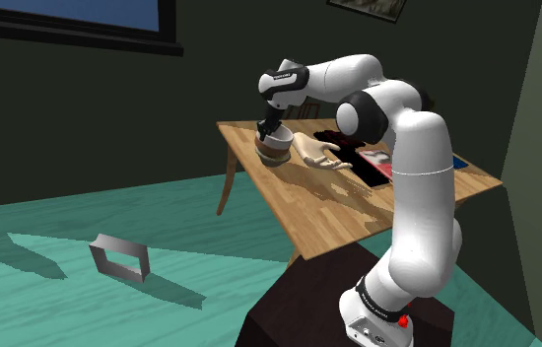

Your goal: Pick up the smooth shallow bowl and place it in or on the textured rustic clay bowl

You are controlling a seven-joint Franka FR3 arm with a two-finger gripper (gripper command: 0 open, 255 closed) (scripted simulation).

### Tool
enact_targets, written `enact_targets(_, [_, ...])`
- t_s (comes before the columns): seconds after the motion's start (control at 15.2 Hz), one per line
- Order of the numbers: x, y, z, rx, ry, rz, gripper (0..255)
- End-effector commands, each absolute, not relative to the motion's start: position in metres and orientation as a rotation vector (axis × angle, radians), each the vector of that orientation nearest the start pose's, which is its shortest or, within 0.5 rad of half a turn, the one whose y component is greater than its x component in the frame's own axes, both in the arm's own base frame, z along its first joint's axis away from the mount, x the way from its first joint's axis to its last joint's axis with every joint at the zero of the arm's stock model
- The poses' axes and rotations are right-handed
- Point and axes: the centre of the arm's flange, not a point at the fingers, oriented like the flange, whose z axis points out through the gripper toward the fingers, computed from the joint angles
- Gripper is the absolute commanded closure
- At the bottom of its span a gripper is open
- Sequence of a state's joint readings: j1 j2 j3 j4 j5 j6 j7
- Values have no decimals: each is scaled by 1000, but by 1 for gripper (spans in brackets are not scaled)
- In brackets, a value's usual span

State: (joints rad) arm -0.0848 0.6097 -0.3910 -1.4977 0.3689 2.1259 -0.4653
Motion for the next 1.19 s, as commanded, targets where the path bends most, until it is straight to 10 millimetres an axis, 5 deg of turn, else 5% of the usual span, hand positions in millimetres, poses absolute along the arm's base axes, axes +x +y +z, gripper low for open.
enact_targets(0.0, [660, -268, 338, -3072, 190, -167, 255])
enact_targets(0.07, [660, -268, 338, -3072, 190, -167, 0])
enact_targets(0.4, [660, -268, 338, -3072, 190, -167, 0])
enact_targets(0.66, [655, -271, 388, -3072, 190, -167, 0])
enact_targets(1.12, [655, -271, 388, -3072, 190, -167, 0])
